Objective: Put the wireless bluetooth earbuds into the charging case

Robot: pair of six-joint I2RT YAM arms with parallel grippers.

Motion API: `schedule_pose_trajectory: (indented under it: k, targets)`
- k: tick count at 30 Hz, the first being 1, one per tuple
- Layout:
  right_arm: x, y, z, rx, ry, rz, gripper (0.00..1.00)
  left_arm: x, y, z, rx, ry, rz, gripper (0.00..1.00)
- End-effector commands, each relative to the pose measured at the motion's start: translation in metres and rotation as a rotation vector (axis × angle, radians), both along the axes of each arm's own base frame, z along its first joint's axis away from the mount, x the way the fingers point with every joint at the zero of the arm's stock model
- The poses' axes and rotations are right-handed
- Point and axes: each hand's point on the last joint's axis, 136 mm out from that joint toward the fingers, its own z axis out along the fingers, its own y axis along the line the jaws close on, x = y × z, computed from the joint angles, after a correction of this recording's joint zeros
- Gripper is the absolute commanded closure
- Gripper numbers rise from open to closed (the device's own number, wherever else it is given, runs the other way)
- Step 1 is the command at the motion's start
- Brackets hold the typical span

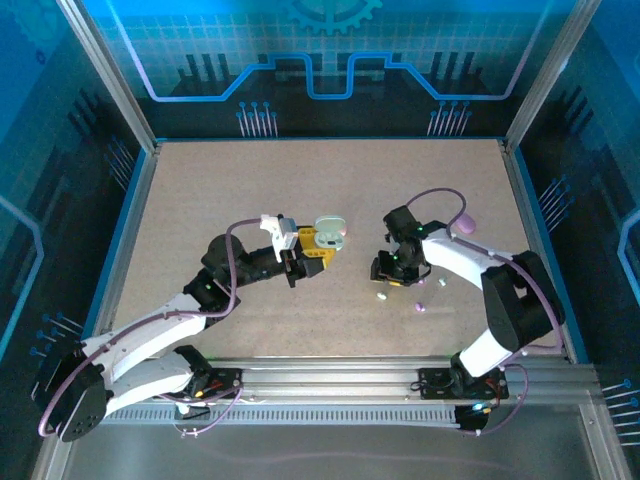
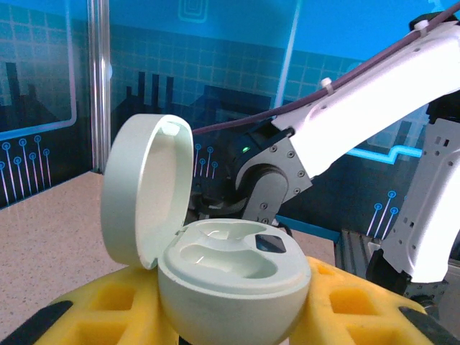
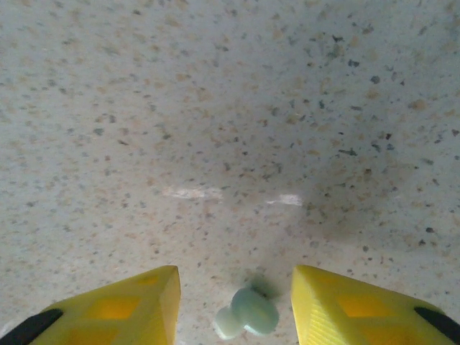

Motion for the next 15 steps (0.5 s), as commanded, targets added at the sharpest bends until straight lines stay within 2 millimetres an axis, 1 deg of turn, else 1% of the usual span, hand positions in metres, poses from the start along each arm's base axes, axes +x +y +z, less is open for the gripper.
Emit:
schedule_pose_trajectory:
  k: [1, 6, 10, 12, 13, 15]
  targets:
    - [-0.005, 0.002, -0.006, -0.014, 0.038, 0.029, 0.54, -0.003, 0.002, 0.009, -0.022, -0.019, 0.006, 0.74]
    - [-0.012, 0.013, -0.009, -0.017, 0.063, 0.09, 0.59, -0.003, 0.002, 0.008, -0.018, -0.02, 0.008, 0.74]
    - [-0.018, 0.014, -0.006, -0.061, 0.059, 0.128, 0.59, -0.003, 0.002, 0.009, -0.019, -0.019, 0.01, 0.74]
    - [-0.02, 0.009, 0.001, -0.104, 0.041, 0.113, 0.58, -0.003, 0.002, 0.009, -0.02, -0.019, 0.009, 0.74]
    - [-0.021, 0.005, 0.005, -0.119, 0.029, 0.088, 0.55, -0.003, 0.002, 0.01, -0.021, -0.019, 0.009, 0.74]
    - [-0.023, -0.002, 0.012, -0.13, 0.012, 0.028, 0.53, -0.003, 0.003, 0.01, -0.02, -0.023, 0.013, 0.74]
